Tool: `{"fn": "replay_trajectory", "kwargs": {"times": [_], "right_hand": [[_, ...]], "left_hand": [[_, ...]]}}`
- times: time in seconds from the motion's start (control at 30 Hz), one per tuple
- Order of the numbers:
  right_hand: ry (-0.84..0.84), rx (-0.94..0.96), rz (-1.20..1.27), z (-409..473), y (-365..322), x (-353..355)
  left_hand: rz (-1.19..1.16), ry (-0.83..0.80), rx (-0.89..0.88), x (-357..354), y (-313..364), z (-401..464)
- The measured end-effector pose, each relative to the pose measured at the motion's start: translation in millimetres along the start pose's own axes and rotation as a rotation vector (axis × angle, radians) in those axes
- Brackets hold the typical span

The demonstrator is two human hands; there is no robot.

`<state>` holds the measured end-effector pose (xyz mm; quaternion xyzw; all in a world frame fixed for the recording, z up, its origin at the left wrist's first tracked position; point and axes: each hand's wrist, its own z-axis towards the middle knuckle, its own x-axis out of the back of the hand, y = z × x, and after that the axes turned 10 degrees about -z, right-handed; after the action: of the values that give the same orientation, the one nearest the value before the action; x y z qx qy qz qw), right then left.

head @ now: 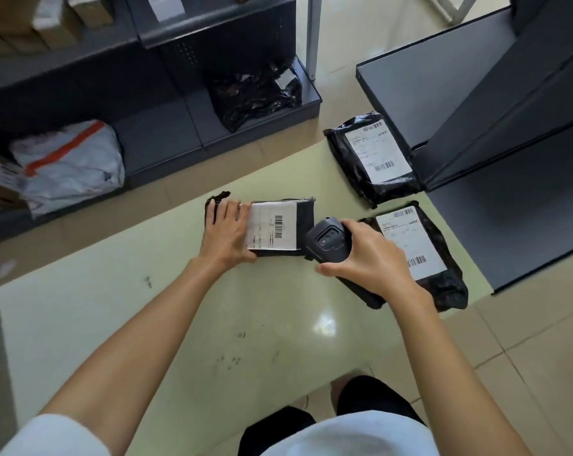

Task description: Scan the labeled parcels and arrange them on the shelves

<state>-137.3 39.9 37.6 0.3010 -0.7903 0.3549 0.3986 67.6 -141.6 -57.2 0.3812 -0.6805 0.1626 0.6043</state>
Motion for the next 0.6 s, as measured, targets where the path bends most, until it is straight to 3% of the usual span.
{"fn": "replay_trajectory", "kwargs": {"times": [0.27, 0.6], "right_hand": [[0.115, 0.136, -0.062, -62.3, -75.2, 4.0], [0.289, 0.288, -0.156, -127.2, -137.9, 21.9]], "left_hand": [[0.109, 0.370, -0.043, 75.5, -36.3, -79.8], [0.265, 0.492, 0.039, 145.1, -63.5, -155.8]]}}
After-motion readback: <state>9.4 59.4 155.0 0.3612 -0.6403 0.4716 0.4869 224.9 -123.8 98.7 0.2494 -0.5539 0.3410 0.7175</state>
